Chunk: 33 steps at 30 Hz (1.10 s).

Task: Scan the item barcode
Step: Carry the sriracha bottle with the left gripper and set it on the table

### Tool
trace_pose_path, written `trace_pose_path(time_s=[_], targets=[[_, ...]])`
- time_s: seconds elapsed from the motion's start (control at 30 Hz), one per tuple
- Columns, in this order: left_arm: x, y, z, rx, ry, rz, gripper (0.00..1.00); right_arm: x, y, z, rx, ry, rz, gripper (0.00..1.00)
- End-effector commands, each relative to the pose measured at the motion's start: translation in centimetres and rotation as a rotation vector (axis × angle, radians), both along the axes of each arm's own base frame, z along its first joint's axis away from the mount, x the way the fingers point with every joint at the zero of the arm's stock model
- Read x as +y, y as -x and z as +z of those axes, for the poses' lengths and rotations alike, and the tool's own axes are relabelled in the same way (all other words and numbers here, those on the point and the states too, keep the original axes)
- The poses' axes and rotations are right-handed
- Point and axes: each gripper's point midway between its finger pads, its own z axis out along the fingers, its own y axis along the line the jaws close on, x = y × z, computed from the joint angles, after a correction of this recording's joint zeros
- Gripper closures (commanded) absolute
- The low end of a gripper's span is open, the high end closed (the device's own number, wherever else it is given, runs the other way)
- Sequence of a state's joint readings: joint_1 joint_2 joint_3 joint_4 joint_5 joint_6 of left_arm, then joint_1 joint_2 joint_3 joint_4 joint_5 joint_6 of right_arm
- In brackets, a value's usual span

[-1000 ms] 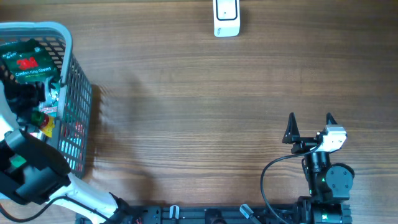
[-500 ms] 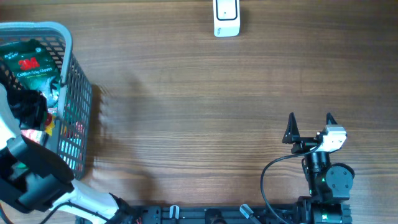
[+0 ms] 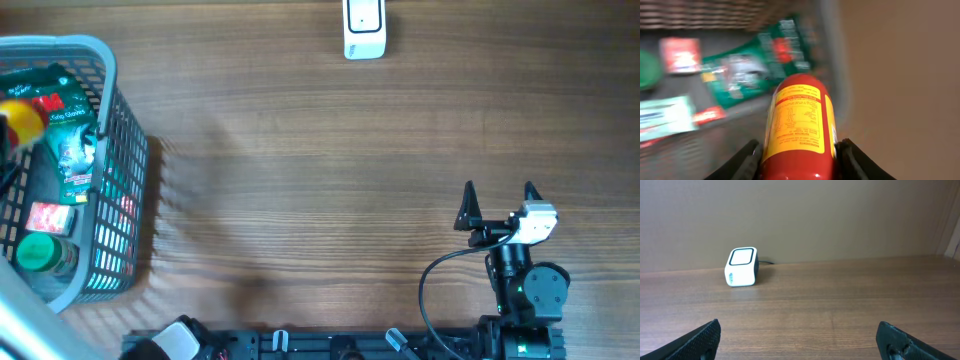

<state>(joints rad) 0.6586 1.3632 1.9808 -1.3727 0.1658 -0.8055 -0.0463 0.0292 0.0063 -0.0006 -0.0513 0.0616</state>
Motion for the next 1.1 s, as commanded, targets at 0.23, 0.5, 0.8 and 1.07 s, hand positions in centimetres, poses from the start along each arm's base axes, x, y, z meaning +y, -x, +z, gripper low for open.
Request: trace_pose_path(time_s=[0.23,0.5,0.8,1.07], targets=[[-16.2,0.1,1.6,-0.046,0.138,-0.590,0.60,0.0,0.0,0.0,-0.002,0.010,-0.001,0.00],[-22.5,-1.3,-4.1,0.265,0.043,-0.727,0.64,0.0,0.0,0.0,-0.002,0.009,-0.002,0.00],[-30.3,-5.1,-12.0,0.519,-0.009,-0.711,0.61,0.0,0.0,0.0,-0.002,0.009,-0.002,0.00],[-36.1,-7.7,-21.7,0.716,0.073,-0.513,0.60,0.0,0.0,0.0,-0.002,0.009,-0.001,0.00]])
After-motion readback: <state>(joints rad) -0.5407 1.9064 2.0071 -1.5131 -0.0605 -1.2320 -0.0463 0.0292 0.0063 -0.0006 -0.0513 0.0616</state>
